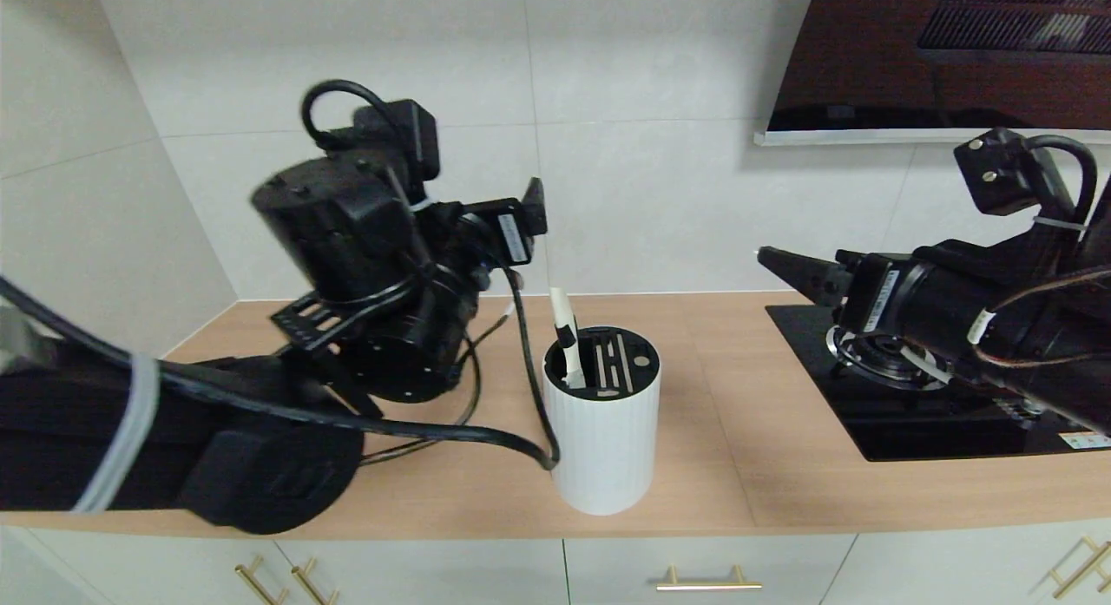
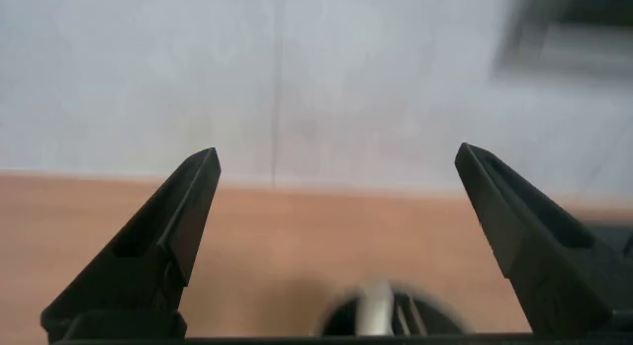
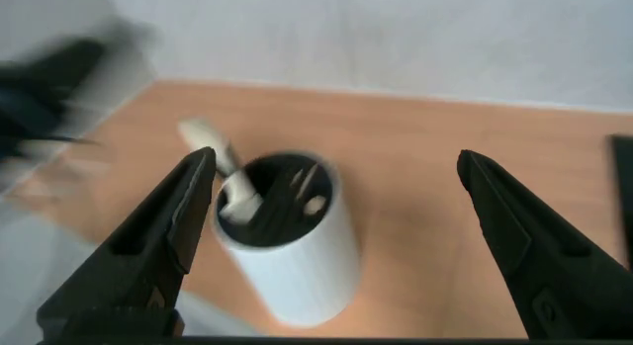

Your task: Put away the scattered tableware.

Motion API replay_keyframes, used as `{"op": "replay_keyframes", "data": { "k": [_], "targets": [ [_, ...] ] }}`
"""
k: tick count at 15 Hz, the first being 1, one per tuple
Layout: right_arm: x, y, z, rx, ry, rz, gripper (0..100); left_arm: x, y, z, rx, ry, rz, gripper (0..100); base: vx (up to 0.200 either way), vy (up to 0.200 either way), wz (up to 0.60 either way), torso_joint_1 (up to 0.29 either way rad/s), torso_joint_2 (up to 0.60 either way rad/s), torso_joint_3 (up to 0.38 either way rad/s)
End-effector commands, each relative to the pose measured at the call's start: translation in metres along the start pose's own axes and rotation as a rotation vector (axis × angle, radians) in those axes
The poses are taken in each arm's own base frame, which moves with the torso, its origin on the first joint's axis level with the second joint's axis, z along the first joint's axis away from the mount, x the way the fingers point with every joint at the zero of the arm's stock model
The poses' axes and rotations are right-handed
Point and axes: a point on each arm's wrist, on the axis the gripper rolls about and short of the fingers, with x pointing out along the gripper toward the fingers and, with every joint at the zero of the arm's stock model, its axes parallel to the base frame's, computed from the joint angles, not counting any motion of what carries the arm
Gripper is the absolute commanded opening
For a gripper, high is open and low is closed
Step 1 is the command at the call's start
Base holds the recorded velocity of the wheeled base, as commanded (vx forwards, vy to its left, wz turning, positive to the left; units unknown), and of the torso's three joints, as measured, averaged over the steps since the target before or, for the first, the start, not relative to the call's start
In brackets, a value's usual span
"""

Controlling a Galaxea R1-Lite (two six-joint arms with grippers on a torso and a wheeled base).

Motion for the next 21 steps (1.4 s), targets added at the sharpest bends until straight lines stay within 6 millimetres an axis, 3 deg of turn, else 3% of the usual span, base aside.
{"op": "replay_keyframes", "data": {
  "k": [1,3,6,9,11,13,15,17,21],
  "targets": [
    [-0.032,-0.017,0.009,-0.004,-0.052,-0.058,100,-0.042,0.05,0.052,-0.012,-0.053,0.026,100,0.0,0.0,0.0,0.0,0.0,0.0],
    [-0.076,-0.03,0.016,-0.007,-0.126,-0.123,100,-0.085,0.077,0.069,0.019,-0.016,0.038,100,0.0,0.0,0.0,0.0,0.0,0.0],
    [-0.153,-0.038,0.009,-0.022,-0.255,-0.206,100,-0.168,0.129,0.089,0.058,0.03,0.074,100,0.0,0.0,0.0,0.0,0.0,0.0],
    [-0.235,-0.028,-0.007,-0.032,-0.295,-0.23,100,-0.247,0.174,0.095,0.088,0.015,0.196,100,0.0,0.0,0.0,0.0,0.0,0.0],
    [-0.281,-0.02,-0.013,-0.032,-0.266,-0.237,100,-0.287,0.185,0.093,0.097,-0.022,0.242,100,0.0,0.0,0.0,0.0,0.0,0.0],
    [-0.309,-0.017,-0.03,-0.036,-0.237,-0.253,100,-0.317,0.191,0.085,0.103,-0.046,0.268,100,0.0,0.0,0.0,0.0,0.0,0.0],
    [-0.319,-0.014,-0.042,-0.079,-0.257,-0.304,100,-0.335,0.192,0.081,0.099,-0.084,0.286,100,0.0,0.0,0.0,0.0,0.0,0.0],
    [-0.316,-0.012,-0.052,-0.086,-0.252,-0.388,100,-0.344,0.192,0.076,0.1,-0.111,0.316,100,0.0,0.0,0.0,0.0,0.0,0.0],
    [-0.316,-0.008,-0.074,-0.099,-0.274,-0.493,100,-0.355,0.191,0.045,0.138,-0.12,0.382,100,0.0,0.0,0.0,0.0,0.0,0.0]
  ]
}}
